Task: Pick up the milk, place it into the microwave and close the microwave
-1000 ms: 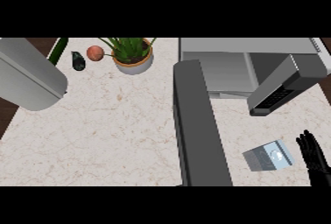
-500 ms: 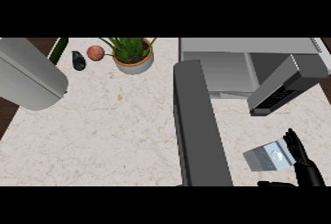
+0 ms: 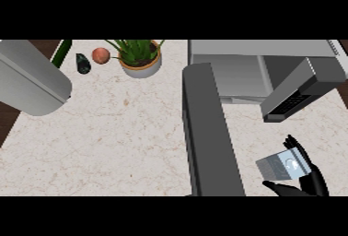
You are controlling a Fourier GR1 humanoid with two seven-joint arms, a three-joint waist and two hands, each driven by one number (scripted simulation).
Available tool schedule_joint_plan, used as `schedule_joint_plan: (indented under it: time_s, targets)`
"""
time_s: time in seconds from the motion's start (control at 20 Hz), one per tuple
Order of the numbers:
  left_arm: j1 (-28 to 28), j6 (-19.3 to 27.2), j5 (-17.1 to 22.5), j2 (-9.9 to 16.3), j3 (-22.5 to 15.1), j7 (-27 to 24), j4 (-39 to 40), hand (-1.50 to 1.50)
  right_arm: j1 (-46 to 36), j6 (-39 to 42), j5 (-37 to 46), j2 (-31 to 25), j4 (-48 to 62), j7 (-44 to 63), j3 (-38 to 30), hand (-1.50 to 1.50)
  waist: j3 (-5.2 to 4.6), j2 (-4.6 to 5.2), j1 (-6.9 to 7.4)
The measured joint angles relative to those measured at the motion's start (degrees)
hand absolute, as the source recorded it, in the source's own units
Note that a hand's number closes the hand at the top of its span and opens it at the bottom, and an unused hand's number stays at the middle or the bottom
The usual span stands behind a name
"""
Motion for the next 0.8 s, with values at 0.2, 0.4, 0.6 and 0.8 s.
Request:
schedule_joint_plan:
  time_s: [0.2, 0.4, 0.6, 0.8]
  targets:
    - [1.62, -1.15, 0.64, -0.07, -0.22, -0.86, 0.16, -1.50, -2.27, 0.64, -0.54, -0.34, 3.83, -0.92, 0.28, 1.50, -0.05, -0.06, 0.04]
    - [1.91, -1.78, 1.15, -0.07, -0.09, -1.35, 0.33, -1.50, -5.07, 0.52, -0.18, -0.86, 7.16, -1.90, 1.03, 1.50, -0.15, -0.05, 0.04]
    - [2.05, -1.70, 1.65, -0.04, -0.66, -1.44, 0.34, -1.50, -6.95, -0.75, 0.24, 0.03, 8.40, -3.15, 1.72, 1.50, -0.24, -0.07, -0.05]
    - [1.52, -1.83, 2.28, 0.43, -0.23, -1.31, 0.58, -1.50, -11.02, -2.20, 0.62, 1.59, 10.68, -3.55, 1.97, 1.50, -0.29, 0.10, 0.19]
